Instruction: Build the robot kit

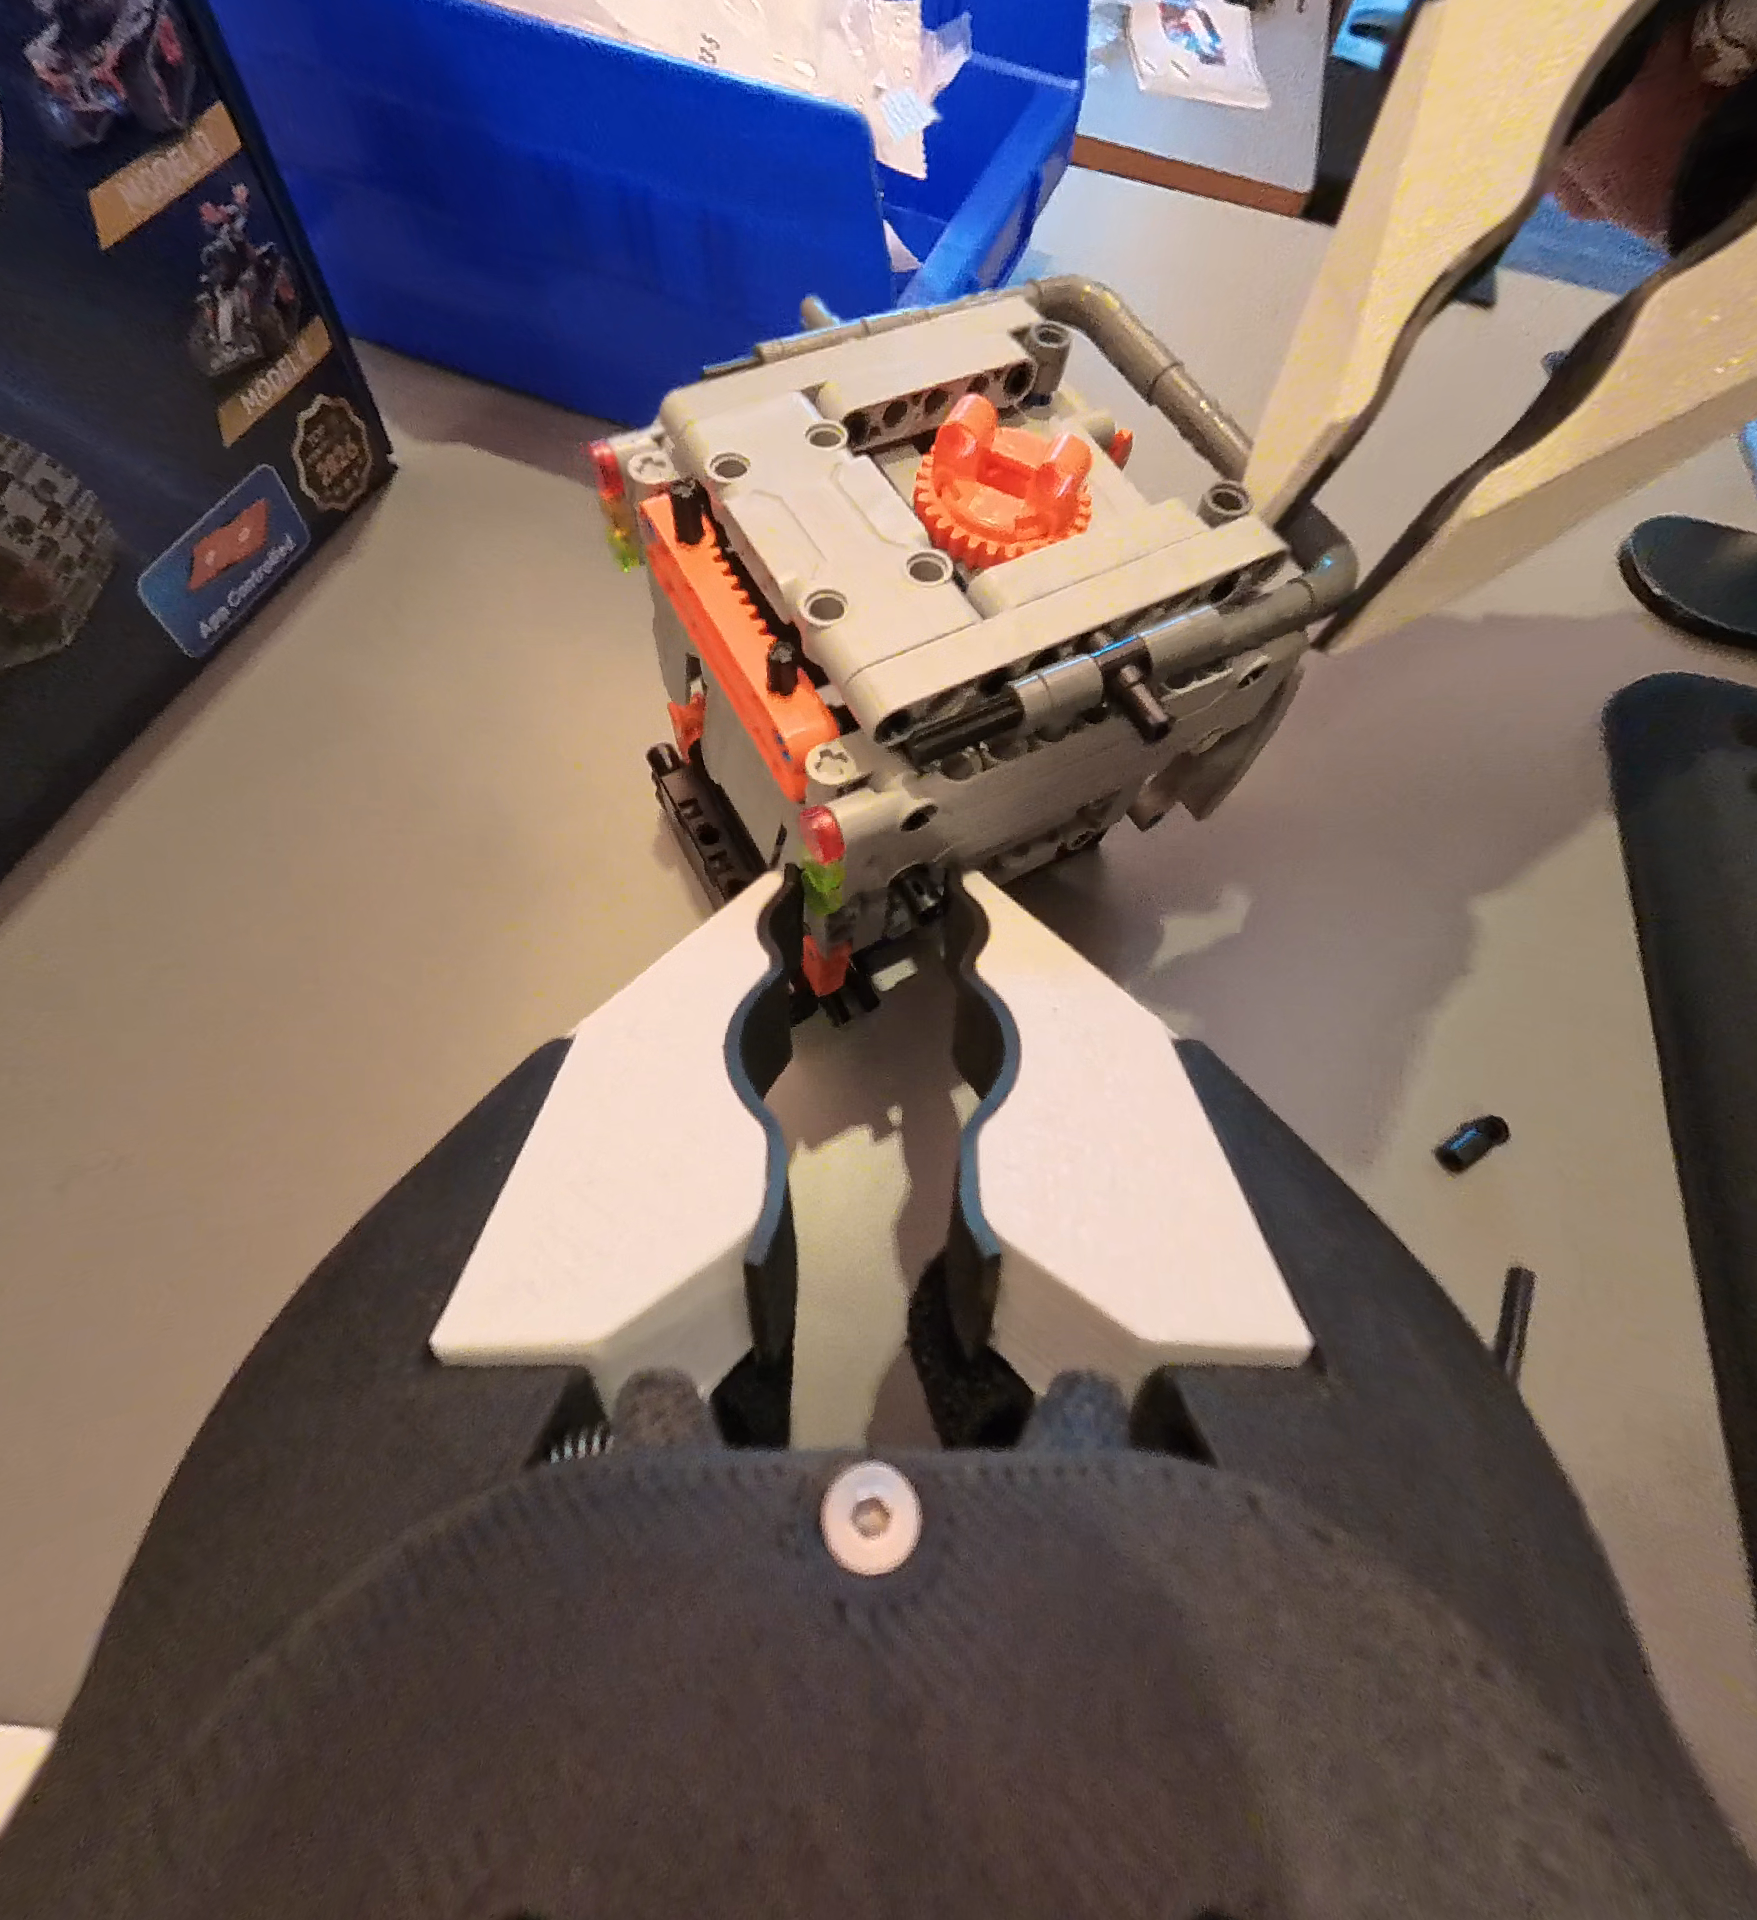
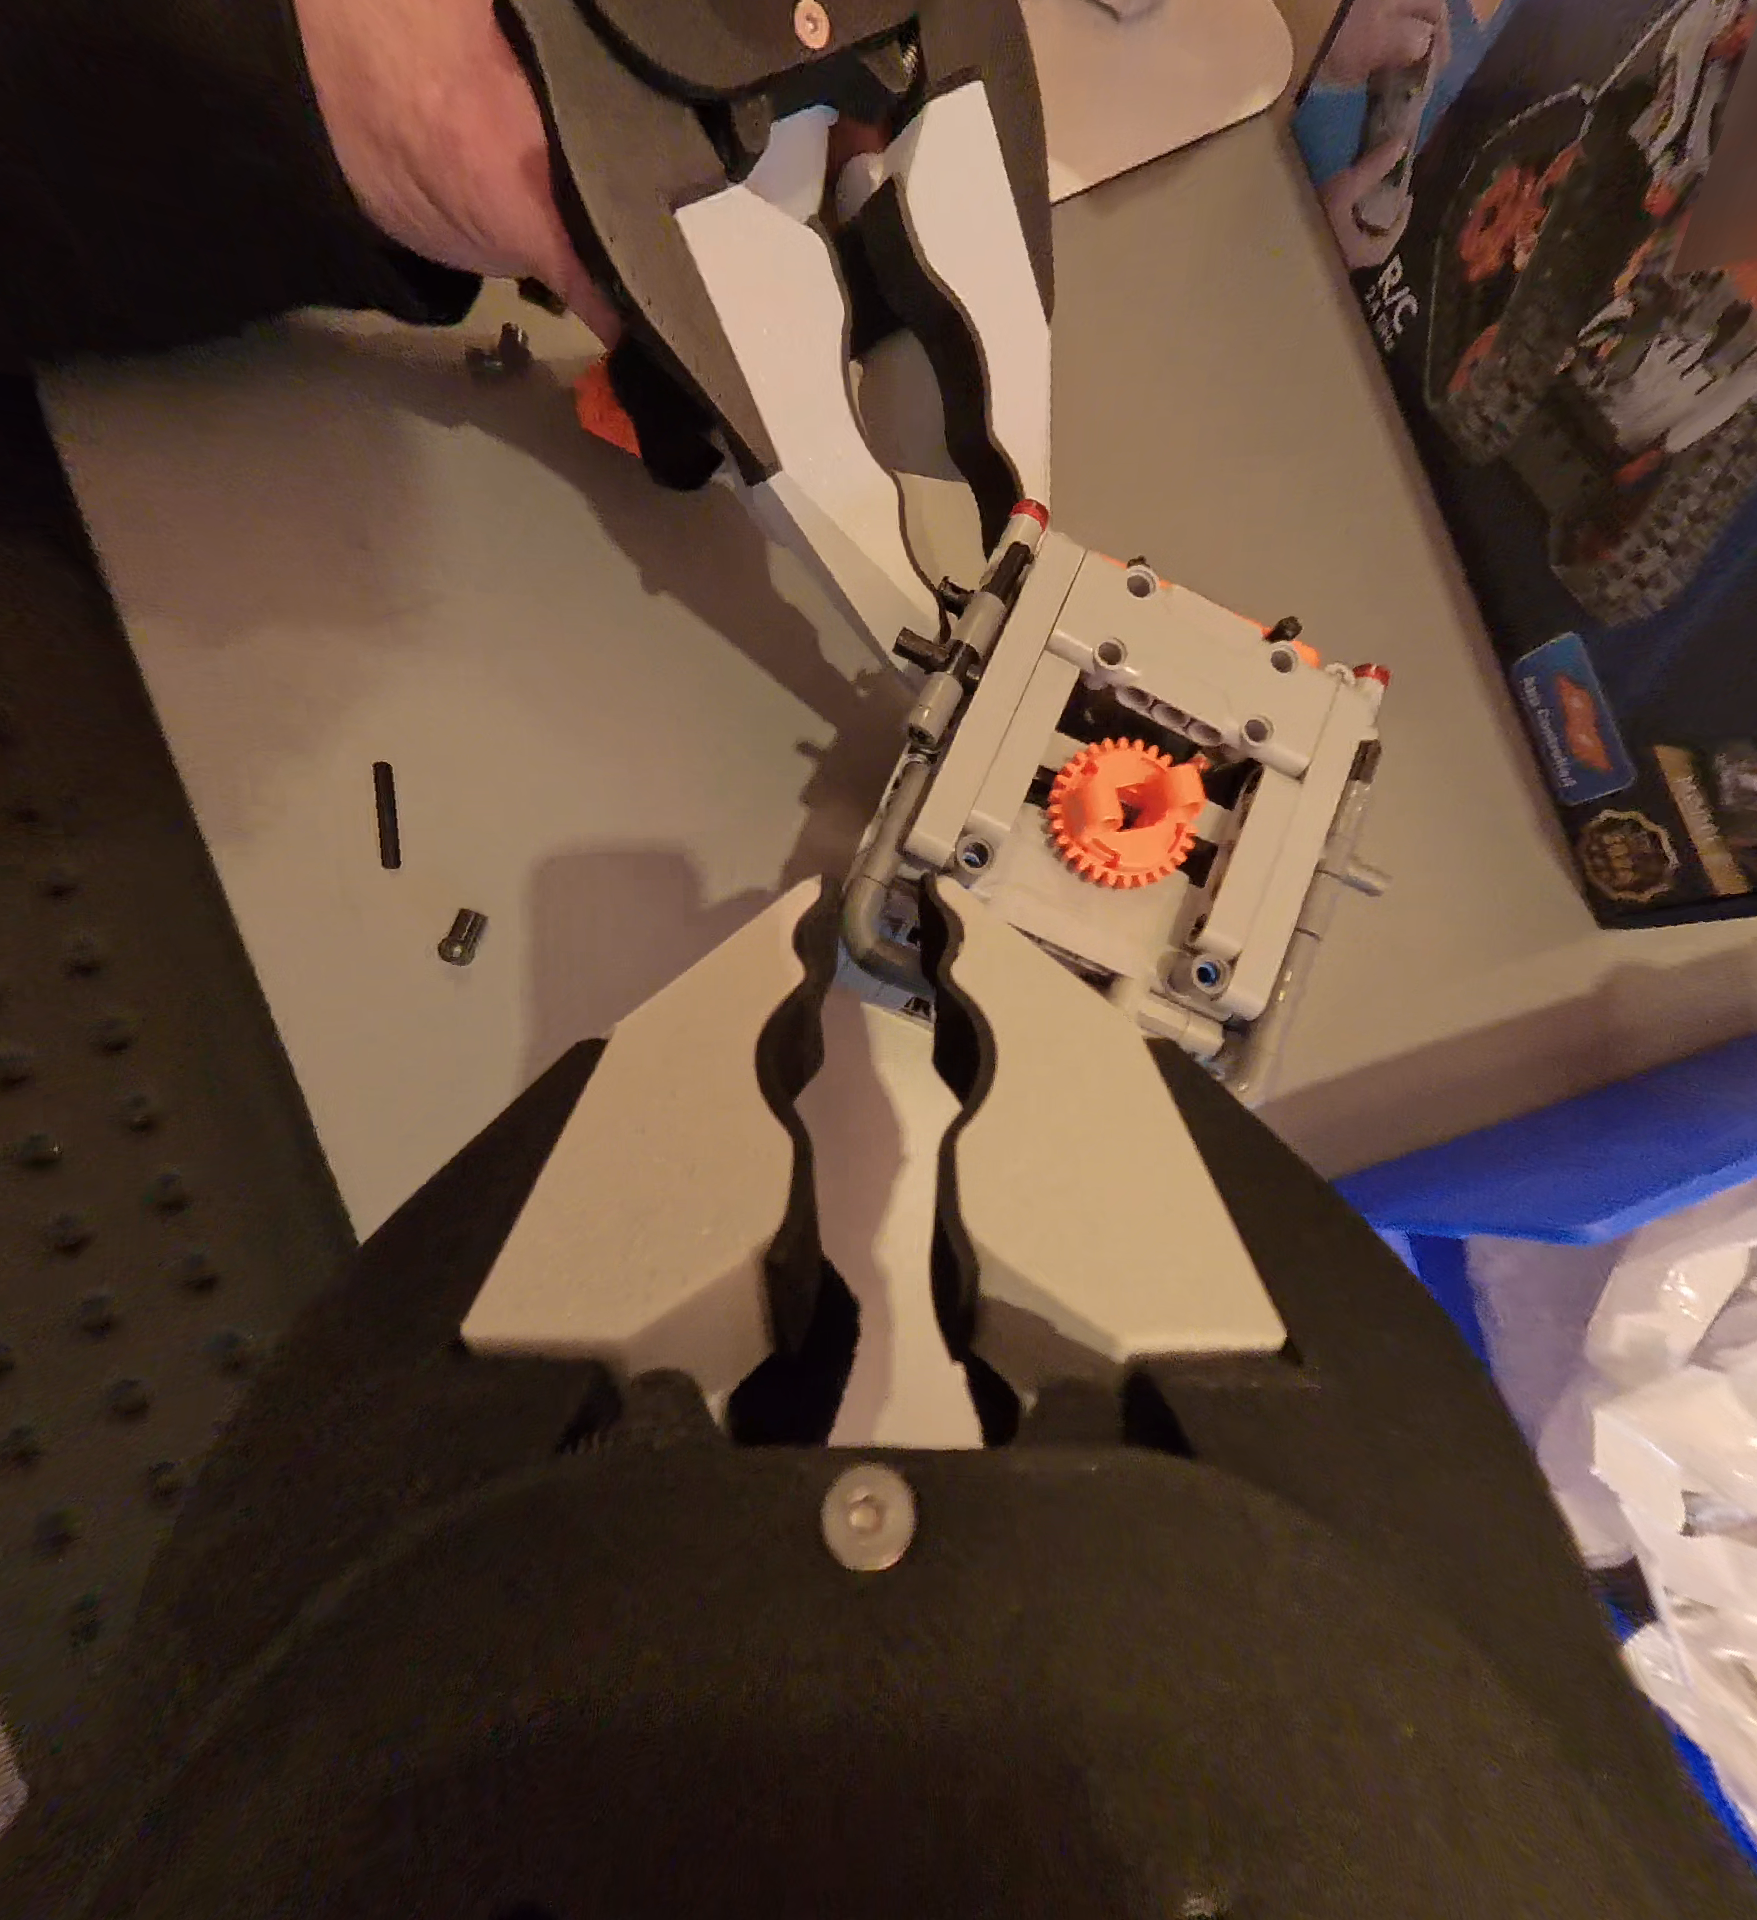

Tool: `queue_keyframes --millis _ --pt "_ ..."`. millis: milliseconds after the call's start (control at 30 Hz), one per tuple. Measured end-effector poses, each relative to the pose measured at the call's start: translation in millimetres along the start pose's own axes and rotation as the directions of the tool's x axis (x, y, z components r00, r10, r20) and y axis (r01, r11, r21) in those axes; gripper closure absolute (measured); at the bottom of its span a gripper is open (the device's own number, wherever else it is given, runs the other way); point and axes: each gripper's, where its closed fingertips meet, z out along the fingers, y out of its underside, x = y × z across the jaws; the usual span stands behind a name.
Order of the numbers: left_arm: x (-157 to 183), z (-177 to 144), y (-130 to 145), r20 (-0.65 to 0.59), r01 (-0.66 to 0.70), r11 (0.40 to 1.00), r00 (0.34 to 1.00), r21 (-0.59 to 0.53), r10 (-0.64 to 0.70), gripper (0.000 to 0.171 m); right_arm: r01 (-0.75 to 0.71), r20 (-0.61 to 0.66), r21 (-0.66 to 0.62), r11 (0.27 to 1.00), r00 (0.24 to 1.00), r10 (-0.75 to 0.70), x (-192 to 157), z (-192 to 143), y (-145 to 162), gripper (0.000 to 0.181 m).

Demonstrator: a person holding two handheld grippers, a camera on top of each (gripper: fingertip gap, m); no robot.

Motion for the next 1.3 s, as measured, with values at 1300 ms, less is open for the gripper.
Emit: queue_keyframes --millis 1300 --pt "21 -24 -29 -0.195 0.188 0.973 0.968 0.134 -0.161 0.105 0.025 -0.035 0.191 0.981 0.999 -0.019 -33 8 -16 0.171"
